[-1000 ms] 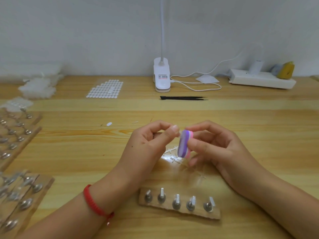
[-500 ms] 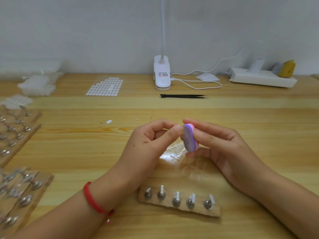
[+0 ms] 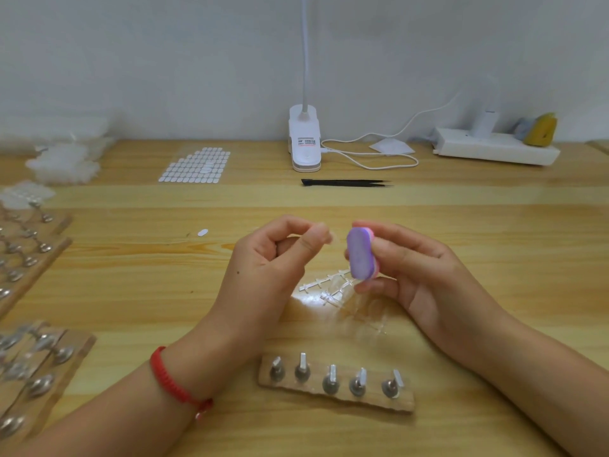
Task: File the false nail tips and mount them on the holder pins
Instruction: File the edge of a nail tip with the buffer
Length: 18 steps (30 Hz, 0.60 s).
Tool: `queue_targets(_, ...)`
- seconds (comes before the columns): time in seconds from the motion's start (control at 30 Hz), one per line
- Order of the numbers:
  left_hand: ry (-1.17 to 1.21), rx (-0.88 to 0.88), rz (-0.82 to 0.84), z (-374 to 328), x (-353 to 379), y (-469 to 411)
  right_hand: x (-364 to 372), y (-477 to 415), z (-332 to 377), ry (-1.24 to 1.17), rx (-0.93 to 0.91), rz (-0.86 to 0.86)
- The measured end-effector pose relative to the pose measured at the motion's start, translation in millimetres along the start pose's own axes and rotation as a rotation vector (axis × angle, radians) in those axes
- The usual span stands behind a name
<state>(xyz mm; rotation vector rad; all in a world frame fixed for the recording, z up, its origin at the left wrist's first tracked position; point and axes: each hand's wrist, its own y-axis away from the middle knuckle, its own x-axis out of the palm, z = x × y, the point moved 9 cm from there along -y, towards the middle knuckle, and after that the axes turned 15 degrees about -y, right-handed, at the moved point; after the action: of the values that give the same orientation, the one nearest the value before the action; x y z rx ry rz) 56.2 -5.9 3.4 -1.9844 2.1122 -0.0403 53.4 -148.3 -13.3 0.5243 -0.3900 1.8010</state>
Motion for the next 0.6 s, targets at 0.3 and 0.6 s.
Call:
queue_targets(0.3, -0.032, 0.035, 0.013, -6.2, 2.9, 3.0, 7.4, 0.9, 1.8, 0.036, -0.014, 0.059)
queue_targets(0.6, -0.006, 0.038, 0.012, -7.0, 1.9, 2.3, 12.3, 2.5, 3.3, 0.094, -0.043, 0.080)
